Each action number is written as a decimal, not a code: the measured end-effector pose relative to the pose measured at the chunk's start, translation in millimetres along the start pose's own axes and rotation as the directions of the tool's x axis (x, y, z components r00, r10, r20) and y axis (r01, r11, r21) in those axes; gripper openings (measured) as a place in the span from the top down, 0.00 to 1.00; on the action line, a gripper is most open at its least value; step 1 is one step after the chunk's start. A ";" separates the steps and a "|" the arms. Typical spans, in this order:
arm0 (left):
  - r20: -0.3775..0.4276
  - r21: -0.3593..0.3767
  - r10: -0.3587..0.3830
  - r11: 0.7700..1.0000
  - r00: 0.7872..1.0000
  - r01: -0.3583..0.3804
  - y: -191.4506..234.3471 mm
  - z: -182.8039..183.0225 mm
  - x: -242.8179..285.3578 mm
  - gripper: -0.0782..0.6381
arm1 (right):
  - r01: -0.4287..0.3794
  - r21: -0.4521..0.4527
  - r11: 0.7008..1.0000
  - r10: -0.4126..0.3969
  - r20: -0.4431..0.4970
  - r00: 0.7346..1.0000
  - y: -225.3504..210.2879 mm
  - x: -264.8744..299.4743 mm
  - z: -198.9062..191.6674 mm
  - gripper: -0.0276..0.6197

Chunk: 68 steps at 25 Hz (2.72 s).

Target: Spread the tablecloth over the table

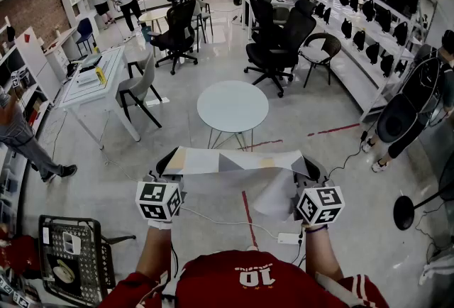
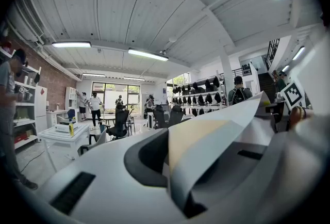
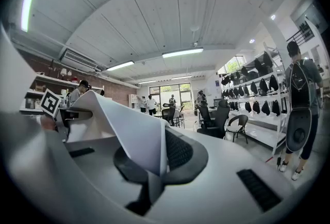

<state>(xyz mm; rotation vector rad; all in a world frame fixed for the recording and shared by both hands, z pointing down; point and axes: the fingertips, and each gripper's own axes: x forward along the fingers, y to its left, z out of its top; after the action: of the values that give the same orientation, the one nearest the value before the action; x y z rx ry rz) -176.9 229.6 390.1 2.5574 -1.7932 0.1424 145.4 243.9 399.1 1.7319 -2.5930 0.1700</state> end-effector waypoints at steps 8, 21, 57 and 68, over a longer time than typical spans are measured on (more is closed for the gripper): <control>0.009 -0.010 -0.008 1.000 1.000 0.008 -0.7 -0.9 -4.6 0.88 | 0.011 -0.009 1.000 -0.011 0.013 1.000 4.1 -6.6 2.8 0.93; 0.016 -0.016 -0.030 0.999 0.999 0.031 -1.4 1.3 -3.8 0.88 | 0.039 0.012 0.999 -0.039 0.022 0.999 6.2 -14.1 1.5 0.93; 0.017 -0.057 -0.074 0.996 0.997 0.075 44.2 -24.6 13.7 0.88 | 0.055 0.041 0.998 -0.054 -0.011 0.998 31.3 24.6 -19.8 0.93; 0.029 -0.032 -0.016 0.999 0.999 0.017 61.9 4.1 110.0 0.88 | -0.006 0.030 1.000 0.006 0.018 1.000 -27.9 120.6 7.2 0.93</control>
<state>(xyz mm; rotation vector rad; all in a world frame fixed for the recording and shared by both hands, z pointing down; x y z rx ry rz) -197.5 105.1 392.7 2.5647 -1.7679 0.0754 125.1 121.7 403.3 1.7432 -2.6219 0.1952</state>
